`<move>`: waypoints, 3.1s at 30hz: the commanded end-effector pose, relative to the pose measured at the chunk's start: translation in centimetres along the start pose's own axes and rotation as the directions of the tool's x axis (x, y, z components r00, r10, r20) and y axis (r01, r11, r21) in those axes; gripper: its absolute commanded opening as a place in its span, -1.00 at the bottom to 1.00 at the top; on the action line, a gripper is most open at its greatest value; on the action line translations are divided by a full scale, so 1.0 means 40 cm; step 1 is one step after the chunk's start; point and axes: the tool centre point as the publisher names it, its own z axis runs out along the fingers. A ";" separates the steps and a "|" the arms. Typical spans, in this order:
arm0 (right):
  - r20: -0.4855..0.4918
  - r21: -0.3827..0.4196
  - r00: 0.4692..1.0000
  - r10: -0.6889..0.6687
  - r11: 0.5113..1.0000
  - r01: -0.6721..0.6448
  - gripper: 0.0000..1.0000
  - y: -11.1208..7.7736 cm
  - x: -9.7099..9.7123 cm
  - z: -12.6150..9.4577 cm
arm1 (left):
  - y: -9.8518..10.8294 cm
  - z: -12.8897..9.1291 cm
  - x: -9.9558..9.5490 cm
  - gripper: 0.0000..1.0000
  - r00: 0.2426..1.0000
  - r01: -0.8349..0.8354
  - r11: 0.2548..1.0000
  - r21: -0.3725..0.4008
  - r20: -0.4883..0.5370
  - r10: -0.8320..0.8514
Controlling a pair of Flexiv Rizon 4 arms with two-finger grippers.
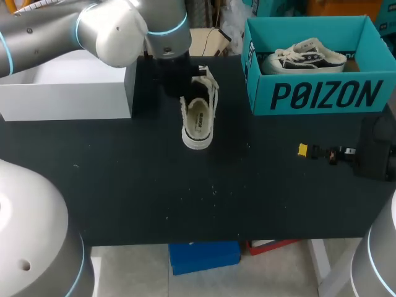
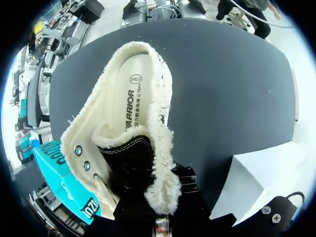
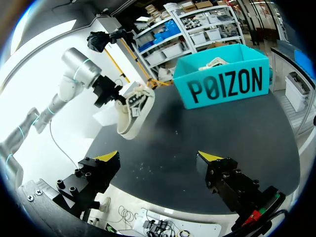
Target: Take the shoe out of the shoebox, open the shoe tongue, remove and reinsert the insole, then place the shoe into the shoebox
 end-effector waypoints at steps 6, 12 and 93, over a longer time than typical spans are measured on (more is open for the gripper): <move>-0.002 -0.001 1.000 0.001 1.000 -0.001 1.00 -0.001 0.000 -0.003 | 0.038 -0.100 0.011 -1.00 0.902 0.389 0.912 -0.128 -0.147 -0.406; -0.002 -0.001 1.000 0.001 1.000 -0.001 1.00 -0.001 0.000 -0.003 | 0.078 -0.163 0.064 -1.00 0.823 0.539 0.829 -0.151 -0.113 -0.556; -0.002 -0.001 1.000 0.001 1.000 -0.001 1.00 -0.001 0.000 -0.003 | 0.321 0.028 0.882 -1.00 0.140 0.969 0.142 -0.204 -0.022 -0.990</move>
